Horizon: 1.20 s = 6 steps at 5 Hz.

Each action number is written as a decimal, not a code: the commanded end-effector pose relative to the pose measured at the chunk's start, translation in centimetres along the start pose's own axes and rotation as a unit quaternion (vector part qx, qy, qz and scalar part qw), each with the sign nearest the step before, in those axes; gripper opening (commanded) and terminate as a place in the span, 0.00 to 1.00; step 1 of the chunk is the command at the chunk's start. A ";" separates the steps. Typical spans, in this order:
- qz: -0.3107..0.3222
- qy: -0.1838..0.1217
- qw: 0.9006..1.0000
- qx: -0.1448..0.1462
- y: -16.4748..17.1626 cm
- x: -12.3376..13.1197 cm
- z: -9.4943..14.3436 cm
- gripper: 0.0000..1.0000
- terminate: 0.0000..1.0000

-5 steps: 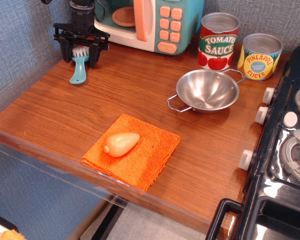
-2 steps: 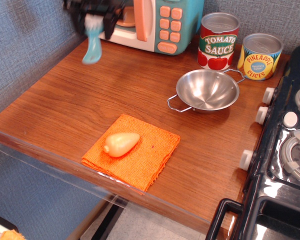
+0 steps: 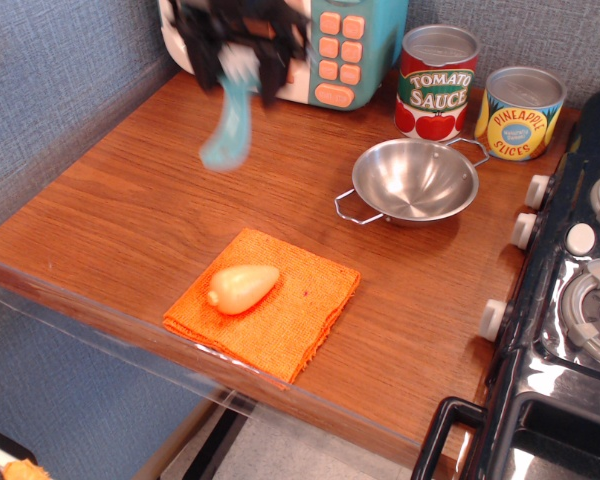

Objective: Place the blue brush to the right of the orange cloth.

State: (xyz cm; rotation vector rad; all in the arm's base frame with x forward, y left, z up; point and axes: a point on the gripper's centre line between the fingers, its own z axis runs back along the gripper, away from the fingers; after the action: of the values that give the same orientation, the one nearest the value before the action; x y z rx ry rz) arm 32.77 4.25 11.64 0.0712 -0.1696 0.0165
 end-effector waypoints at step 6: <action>-0.096 0.067 0.993 0.033 -13.4 -6.8 -6.2 0.00 0.00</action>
State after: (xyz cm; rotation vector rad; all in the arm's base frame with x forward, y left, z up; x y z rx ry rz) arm 28.18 -9.94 2.17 0.1610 0.0026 -0.1641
